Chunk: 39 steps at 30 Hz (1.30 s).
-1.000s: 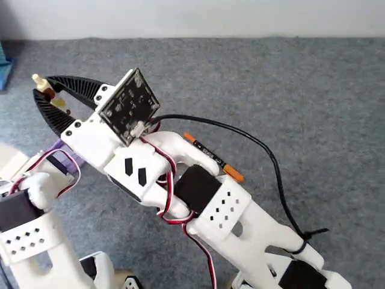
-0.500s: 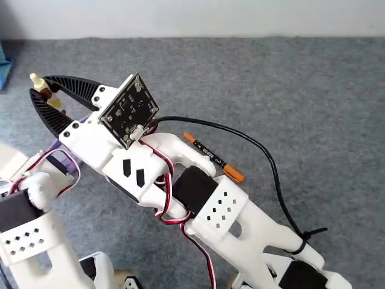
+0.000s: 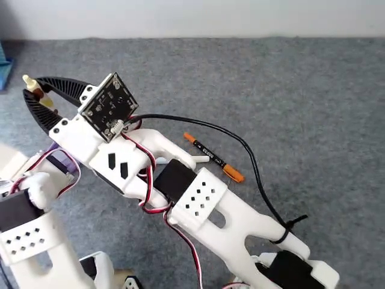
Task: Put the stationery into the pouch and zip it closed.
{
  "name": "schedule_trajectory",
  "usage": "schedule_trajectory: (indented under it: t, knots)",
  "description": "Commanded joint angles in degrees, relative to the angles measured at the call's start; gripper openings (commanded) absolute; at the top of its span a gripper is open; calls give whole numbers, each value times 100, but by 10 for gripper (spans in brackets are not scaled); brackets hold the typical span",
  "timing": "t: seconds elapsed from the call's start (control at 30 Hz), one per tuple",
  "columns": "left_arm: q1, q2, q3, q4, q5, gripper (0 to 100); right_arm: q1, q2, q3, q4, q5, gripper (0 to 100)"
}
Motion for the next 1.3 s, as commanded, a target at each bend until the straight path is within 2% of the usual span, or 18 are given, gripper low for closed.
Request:
schedule_trajectory:
  t: [0.0,0.33,0.43,0.63,0.73,0.83,1.03,1.13,1.27]
  knots:
    - [26,44,-171,-97,79,12,-48,-251,448,-136,70,8]
    - [26,79,-655,-70,79,12,180,-1938,2321,4,70,9]
    - [26,79,-637,-70,79,12,189,-2308,2382,866,79,18]
    - [26,88,-620,-70,79,12,207,-2800,2057,2501,53,220]
    - [26,88,-620,-62,79,12,303,-2879,1653,3046,35,201]
    - [26,88,-620,-62,79,12,743,-2862,1275,3415,18,164]
    - [18,44,-629,-9,79,12,2246,-2721,1152,4400,-598,95]
    - [18,44,-629,149,88,12,2923,-2264,1187,5068,-668,88]
    - [18,35,-655,404,88,12,3477,-1305,1152,5622,-642,95]
